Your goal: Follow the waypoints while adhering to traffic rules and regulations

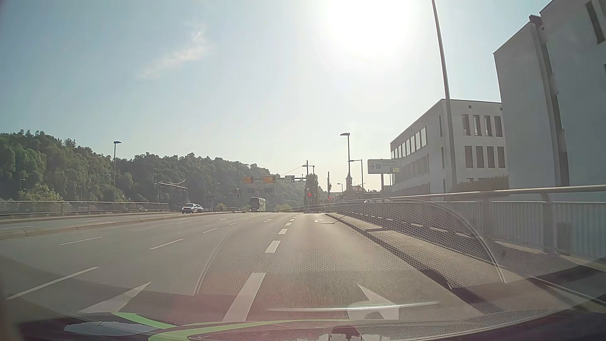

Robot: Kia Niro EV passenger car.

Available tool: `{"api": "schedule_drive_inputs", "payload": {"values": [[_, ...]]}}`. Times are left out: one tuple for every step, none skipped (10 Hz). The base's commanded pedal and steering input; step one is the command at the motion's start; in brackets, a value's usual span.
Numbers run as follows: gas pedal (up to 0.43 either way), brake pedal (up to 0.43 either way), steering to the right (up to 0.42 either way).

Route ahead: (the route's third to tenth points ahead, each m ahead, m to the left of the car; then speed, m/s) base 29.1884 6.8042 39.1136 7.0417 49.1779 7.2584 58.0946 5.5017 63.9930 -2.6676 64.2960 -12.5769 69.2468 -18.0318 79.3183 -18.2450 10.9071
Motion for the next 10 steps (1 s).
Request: {"api": "schedule_drive_inputs", "payload": {"values": [[0.000,0.079,-0.003],[0.000,0.079,-0.003],[0.000,0.073,-0.003],[0.000,0.073,-0.004],[0.000,0.061,-0.004],[0.000,0.055,-0.004],[0.000,0.055,-0.004],[0.000,0.061,-0.004],[0.000,0.061,-0.003],[0.000,0.061,-0.004]]}}
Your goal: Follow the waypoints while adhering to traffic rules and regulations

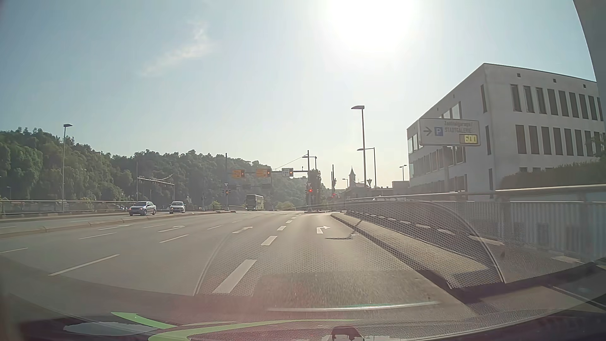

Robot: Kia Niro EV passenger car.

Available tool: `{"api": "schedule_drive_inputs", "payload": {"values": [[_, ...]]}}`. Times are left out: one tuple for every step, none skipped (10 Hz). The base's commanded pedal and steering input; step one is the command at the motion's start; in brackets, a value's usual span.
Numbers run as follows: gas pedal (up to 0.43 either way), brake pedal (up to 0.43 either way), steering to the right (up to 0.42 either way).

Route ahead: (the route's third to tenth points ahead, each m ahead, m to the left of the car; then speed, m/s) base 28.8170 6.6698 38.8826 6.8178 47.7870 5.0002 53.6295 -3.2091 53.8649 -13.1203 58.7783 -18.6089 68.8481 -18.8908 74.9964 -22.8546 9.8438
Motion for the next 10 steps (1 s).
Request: {"api": "schedule_drive_inputs", "payload": {"values": [[0.000,0.061,-0.003],[0.000,0.061,-0.003],[0.000,0.061,-0.004],[0.000,0.067,-0.004],[0.000,0.067,-0.004],[0.000,0.067,-0.003],[0.000,0.067,-0.004],[0.000,0.067,-0.004],[0.000,0.073,-0.004],[0.000,0.067,-0.004]]}}
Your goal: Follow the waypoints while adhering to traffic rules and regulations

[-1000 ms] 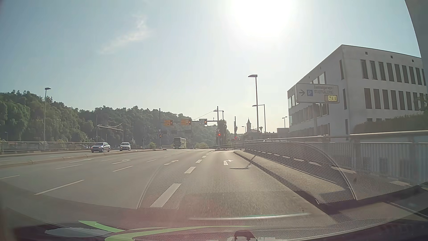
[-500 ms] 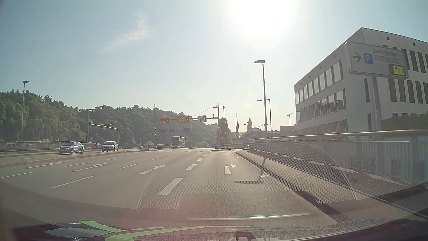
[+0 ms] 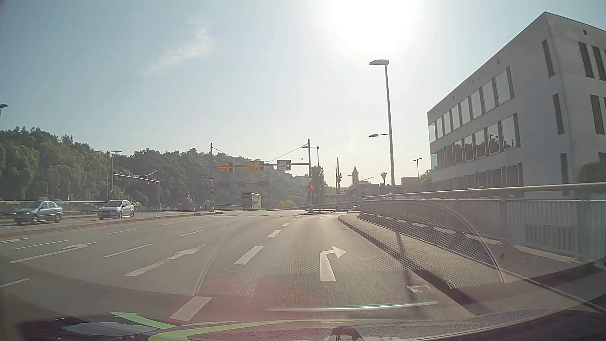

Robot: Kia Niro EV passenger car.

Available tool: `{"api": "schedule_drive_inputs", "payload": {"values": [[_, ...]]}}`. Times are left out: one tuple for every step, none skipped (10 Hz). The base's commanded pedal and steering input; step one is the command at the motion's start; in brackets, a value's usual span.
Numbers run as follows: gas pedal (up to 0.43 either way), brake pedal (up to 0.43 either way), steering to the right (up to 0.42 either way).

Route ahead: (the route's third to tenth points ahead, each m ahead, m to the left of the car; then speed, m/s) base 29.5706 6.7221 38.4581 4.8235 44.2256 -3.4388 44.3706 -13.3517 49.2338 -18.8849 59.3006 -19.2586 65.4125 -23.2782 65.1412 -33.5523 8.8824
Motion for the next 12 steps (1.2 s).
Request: {"api": "schedule_drive_inputs", "payload": {"values": [[0.000,0.073,-0.005],[0.000,0.073,-0.005],[0.000,0.073,-0.005],[0.000,0.073,-0.005],[0.000,0.073,-0.005],[0.000,0.079,-0.005],[0.000,0.085,-0.005],[0.000,0.085,-0.005],[0.000,0.085,-0.005],[0.000,0.091,-0.005],[0.000,0.091,-0.005],[0.000,0.091,-0.005]]}}
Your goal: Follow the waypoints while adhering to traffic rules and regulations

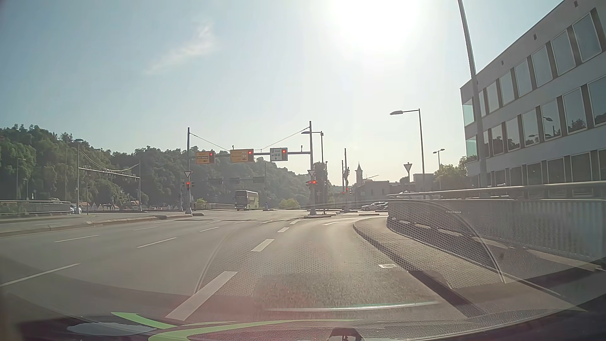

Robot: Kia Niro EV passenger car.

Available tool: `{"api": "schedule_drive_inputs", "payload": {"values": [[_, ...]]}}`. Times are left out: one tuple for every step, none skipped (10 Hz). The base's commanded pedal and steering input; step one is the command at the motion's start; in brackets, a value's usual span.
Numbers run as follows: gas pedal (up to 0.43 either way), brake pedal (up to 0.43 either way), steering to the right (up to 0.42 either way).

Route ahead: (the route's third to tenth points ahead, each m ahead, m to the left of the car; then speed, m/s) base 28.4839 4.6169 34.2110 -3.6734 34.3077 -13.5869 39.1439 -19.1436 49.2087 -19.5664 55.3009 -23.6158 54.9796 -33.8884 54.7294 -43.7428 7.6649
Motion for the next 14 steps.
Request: {"api": "schedule_drive_inputs", "payload": {"values": [[0.000,0.098,-0.005],[0.000,0.110,-0.005],[0.000,0.110,-0.005],[0.000,0.110,-0.005],[0.000,0.116,-0.005],[0.000,0.116,-0.005],[0.000,0.116,-0.004],[0.000,0.116,-0.004],[0.000,0.116,-0.004],[0.000,0.116,-0.003],[0.000,0.116,-0.002],[0.000,0.116,-0.002],[0.000,0.122,-0.001],[0.000,0.122,0.002]]}}
